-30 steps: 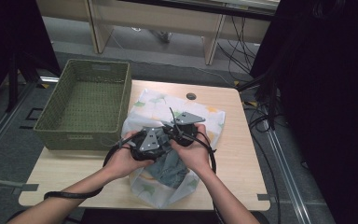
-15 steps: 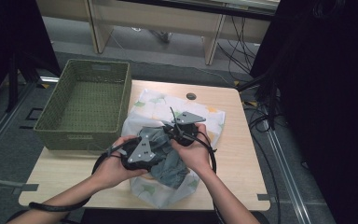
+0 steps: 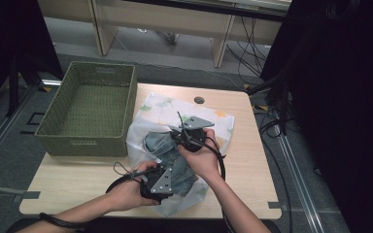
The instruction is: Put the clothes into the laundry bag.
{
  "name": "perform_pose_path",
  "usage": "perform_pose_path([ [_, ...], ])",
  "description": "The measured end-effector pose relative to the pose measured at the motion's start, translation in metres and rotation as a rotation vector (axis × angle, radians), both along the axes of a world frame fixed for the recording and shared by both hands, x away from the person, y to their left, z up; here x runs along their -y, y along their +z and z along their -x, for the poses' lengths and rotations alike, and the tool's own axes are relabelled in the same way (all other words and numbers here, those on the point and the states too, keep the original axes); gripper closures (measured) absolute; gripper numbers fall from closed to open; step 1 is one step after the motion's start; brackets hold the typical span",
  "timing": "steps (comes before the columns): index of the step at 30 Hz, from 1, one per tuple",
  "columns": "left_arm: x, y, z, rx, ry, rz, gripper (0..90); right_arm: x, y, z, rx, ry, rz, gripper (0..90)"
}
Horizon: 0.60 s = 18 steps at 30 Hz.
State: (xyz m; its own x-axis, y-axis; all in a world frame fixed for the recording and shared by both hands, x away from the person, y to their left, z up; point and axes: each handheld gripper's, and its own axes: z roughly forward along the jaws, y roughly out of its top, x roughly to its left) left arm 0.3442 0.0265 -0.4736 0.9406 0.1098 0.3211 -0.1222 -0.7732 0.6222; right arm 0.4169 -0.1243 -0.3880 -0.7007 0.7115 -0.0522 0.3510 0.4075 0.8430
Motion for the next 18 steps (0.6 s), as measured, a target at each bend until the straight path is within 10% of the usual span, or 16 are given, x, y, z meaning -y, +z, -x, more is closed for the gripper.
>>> perform_pose_path([
  [18,0.005,-0.005,-0.012,0.019,0.042,-0.035,54.6,-0.001,-0.001,0.001,-0.011,0.005,0.005,89.8],
])
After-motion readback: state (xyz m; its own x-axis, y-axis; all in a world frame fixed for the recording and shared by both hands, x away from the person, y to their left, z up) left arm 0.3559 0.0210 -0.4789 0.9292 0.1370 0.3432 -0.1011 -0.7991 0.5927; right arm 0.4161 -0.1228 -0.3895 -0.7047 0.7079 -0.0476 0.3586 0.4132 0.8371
